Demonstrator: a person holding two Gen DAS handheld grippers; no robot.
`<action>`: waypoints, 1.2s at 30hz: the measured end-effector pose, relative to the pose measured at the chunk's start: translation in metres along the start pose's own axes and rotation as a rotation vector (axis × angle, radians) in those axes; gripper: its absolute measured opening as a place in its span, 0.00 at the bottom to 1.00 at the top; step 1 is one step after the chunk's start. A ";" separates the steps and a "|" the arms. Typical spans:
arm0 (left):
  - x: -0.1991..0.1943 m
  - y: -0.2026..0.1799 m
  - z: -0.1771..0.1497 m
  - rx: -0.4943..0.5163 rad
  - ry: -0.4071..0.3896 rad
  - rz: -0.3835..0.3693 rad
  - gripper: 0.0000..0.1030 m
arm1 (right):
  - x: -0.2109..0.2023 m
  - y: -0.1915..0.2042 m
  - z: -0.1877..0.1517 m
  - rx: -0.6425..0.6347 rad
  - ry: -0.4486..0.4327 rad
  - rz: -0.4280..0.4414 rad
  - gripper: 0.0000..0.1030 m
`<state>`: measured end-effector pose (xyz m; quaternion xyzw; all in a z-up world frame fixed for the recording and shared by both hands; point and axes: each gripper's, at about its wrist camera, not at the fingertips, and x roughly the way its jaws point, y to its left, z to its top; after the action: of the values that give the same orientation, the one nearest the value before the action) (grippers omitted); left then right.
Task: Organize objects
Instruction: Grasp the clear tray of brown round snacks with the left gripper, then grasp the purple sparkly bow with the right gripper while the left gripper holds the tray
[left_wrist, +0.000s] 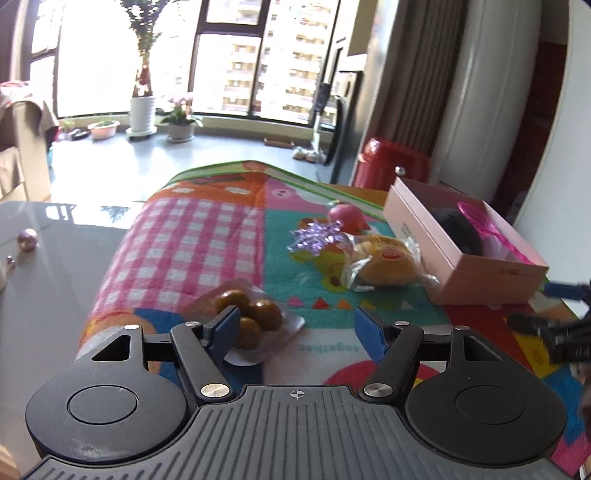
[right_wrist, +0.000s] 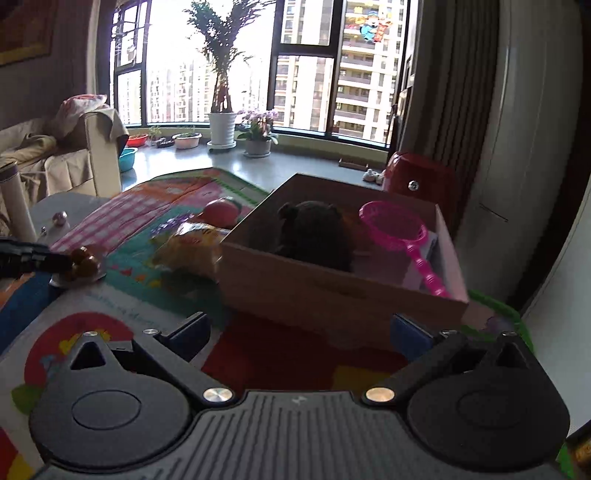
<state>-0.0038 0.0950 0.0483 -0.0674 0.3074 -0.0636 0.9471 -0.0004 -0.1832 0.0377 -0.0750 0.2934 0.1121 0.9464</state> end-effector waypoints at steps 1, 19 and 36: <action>-0.001 0.004 0.002 -0.006 -0.002 0.016 0.71 | 0.001 0.007 -0.006 -0.003 0.011 0.012 1.00; 0.028 0.005 0.002 0.035 0.029 0.076 0.71 | 0.012 0.008 -0.029 0.071 0.093 0.043 1.00; 0.059 -0.002 0.001 0.070 0.071 0.181 0.57 | 0.018 0.007 -0.028 0.076 0.136 0.041 1.00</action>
<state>0.0442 0.0840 0.0155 -0.0038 0.3431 0.0092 0.9392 -0.0031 -0.1794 0.0039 -0.0405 0.3624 0.1150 0.9240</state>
